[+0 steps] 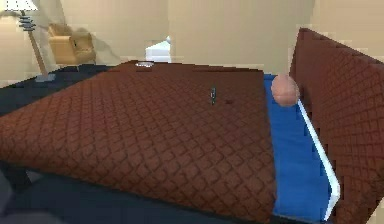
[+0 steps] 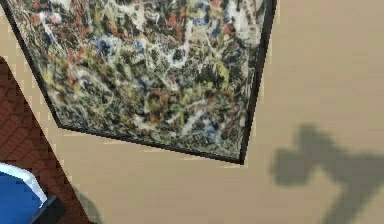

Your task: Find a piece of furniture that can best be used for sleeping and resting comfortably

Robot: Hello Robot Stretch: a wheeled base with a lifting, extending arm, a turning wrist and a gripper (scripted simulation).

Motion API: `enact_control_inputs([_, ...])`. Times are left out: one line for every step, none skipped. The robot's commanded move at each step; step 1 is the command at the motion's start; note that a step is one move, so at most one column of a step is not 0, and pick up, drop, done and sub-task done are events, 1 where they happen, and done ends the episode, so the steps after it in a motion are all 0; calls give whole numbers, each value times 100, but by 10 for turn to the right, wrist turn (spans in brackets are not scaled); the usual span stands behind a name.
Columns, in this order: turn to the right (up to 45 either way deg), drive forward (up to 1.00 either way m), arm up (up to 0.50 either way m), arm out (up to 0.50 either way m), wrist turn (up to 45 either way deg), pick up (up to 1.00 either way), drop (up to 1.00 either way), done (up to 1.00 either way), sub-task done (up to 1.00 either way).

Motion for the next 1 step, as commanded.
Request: enact_control_inputs([0,0,0,0,0,0,0,100,0])
